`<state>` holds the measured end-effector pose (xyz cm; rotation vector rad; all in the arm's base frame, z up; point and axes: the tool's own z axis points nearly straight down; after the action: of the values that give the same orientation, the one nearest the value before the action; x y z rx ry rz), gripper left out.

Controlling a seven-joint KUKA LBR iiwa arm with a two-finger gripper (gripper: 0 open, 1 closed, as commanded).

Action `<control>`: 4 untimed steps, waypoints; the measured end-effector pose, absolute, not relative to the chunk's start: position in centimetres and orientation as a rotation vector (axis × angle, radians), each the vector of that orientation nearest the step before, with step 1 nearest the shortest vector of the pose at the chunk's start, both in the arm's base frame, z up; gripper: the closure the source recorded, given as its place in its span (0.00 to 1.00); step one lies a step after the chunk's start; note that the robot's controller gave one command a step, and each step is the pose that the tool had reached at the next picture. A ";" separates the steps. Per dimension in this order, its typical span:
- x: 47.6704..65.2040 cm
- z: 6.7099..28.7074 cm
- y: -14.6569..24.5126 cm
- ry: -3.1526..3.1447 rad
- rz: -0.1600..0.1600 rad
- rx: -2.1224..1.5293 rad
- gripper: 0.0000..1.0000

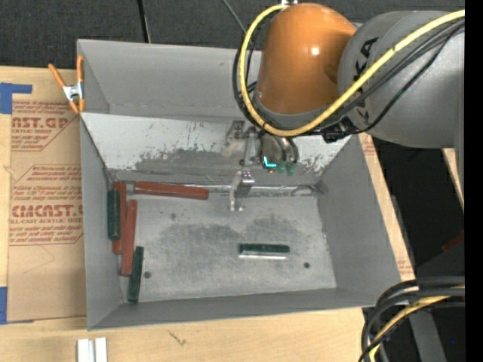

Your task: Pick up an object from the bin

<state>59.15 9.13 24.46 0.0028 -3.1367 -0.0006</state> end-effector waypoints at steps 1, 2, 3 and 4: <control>59.3 24.8 9.1 -3.144 -0.002 0.000 0.00; 58.2 24.3 6.9 -3.144 -0.004 0.133 0.00; 57.4 18.4 3.5 -3.143 0.000 0.199 0.00; 56.0 13.3 2.2 -3.145 -0.002 0.037 0.00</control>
Offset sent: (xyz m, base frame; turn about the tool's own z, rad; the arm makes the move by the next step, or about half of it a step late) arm -0.0331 -0.0872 -0.0136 -0.2289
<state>55.95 2.21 13.29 0.0366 -3.1450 -0.0015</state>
